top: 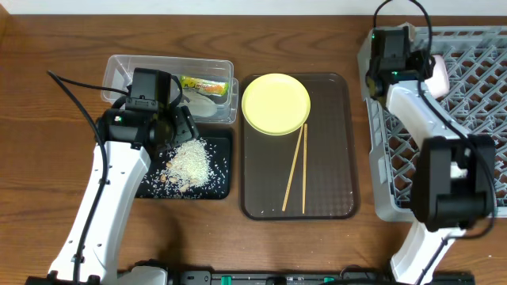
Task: Sort waste into correct bins and load items into the dishwasher rack
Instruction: 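Move the right gripper back to the yellow plate and grasp its rim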
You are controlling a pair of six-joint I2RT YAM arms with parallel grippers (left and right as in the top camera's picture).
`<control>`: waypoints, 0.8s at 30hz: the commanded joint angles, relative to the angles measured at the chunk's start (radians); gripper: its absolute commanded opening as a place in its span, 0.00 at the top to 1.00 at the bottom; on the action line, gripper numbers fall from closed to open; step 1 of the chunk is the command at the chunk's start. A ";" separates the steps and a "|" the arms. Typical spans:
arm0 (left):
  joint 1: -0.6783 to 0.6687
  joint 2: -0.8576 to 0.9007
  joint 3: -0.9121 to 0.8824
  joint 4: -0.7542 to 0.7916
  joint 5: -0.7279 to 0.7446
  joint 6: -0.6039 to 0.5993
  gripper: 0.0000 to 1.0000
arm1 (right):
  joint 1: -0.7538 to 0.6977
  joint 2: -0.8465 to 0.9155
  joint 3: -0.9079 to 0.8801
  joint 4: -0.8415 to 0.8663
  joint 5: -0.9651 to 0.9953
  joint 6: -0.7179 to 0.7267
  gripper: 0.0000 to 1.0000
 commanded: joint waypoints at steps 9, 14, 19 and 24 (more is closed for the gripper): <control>0.005 -0.006 0.009 -0.003 -0.011 -0.013 0.21 | 0.058 -0.357 0.005 -0.280 -0.989 0.393 0.45; 0.005 -0.006 0.009 -0.003 -0.011 -0.013 0.20 | 0.115 -0.316 -0.031 -0.296 -1.020 0.526 0.45; 0.005 -0.006 0.009 -0.002 -0.011 -0.013 0.20 | 0.179 -0.197 -0.044 -0.290 -0.958 0.596 0.46; 0.005 -0.006 0.009 -0.002 -0.011 -0.013 0.21 | 0.228 -0.053 -0.044 -0.238 -0.915 0.671 0.47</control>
